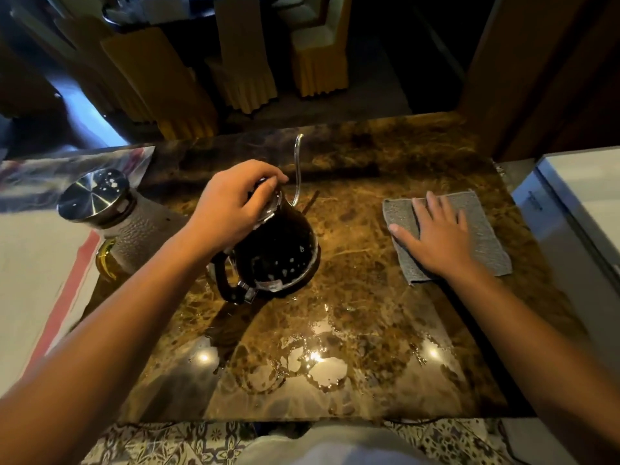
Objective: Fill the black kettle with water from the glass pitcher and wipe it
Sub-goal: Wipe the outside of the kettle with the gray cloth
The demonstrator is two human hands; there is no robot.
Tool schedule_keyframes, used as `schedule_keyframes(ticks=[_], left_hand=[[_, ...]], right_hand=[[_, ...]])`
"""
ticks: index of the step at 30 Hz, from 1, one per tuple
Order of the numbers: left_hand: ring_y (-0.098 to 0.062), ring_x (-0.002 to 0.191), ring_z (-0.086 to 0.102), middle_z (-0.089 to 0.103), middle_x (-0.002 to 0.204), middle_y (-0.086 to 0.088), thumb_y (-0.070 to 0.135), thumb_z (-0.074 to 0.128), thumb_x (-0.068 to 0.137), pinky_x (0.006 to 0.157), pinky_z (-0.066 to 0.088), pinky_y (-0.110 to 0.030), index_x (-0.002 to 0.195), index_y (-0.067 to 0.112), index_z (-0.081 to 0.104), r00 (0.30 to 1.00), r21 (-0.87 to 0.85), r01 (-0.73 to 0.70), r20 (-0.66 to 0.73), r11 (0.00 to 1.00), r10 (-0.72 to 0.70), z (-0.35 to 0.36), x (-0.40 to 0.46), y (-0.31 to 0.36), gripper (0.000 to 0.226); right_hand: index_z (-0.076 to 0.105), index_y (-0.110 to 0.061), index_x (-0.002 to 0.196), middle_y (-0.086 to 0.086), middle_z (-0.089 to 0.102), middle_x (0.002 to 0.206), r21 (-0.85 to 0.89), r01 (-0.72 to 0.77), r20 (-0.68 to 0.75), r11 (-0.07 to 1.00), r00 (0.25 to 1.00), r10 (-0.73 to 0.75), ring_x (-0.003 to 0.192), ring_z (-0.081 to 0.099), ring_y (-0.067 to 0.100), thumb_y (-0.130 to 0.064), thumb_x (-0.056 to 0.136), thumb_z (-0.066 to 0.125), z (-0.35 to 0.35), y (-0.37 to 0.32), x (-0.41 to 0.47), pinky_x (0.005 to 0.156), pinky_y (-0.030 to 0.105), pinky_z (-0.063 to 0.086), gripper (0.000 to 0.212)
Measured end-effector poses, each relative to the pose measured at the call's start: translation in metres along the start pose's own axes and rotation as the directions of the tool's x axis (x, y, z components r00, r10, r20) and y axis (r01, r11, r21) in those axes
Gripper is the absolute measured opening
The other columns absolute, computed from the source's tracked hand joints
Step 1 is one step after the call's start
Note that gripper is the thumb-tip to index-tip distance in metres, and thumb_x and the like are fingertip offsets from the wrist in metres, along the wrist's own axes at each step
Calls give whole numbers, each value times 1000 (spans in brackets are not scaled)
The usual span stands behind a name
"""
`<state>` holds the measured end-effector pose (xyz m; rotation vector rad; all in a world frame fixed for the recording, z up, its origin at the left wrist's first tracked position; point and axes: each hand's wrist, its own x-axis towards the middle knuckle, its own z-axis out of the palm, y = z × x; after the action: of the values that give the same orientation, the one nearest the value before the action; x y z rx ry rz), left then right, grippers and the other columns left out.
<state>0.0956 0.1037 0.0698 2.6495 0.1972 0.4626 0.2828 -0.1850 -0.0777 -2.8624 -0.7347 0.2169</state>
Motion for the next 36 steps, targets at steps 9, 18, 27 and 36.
schedule_keyframes(ticks=[9,18,27,36], left_hand=[[-8,107,64,72,114,5,26,53,105,92,52,-29,120,18,71,991,-28,67,-113,997,-69,9,1,2,25],[-6,103,63,70,111,8,27,50,106,85,47,-18,120,18,69,987,-38,77,-140,996,-82,11,2,3,26],[-9,96,65,71,106,5,26,49,106,83,54,-32,116,15,70,983,-23,95,-157,995,-97,11,1,5,26],[-4,93,63,70,104,8,27,48,106,78,46,-19,112,16,71,979,-38,110,-168,993,-114,14,3,2,26]], right_hand=[[69,-10,135,12,62,147,201,113,-228,973,971,-66,145,50,31,-40,106,39,15,-4,-11,121,50,34,51],[69,-9,127,10,77,119,905,-61,200,-422,935,294,108,76,18,-23,106,58,-44,-64,-19,97,34,60,28],[72,-24,99,-10,80,97,934,-152,197,-324,974,111,95,75,3,-37,107,54,-32,-202,-45,88,25,59,24],[69,-22,118,-7,74,112,993,-32,12,118,985,171,110,70,12,-10,104,48,-7,-213,-41,98,35,57,28]])
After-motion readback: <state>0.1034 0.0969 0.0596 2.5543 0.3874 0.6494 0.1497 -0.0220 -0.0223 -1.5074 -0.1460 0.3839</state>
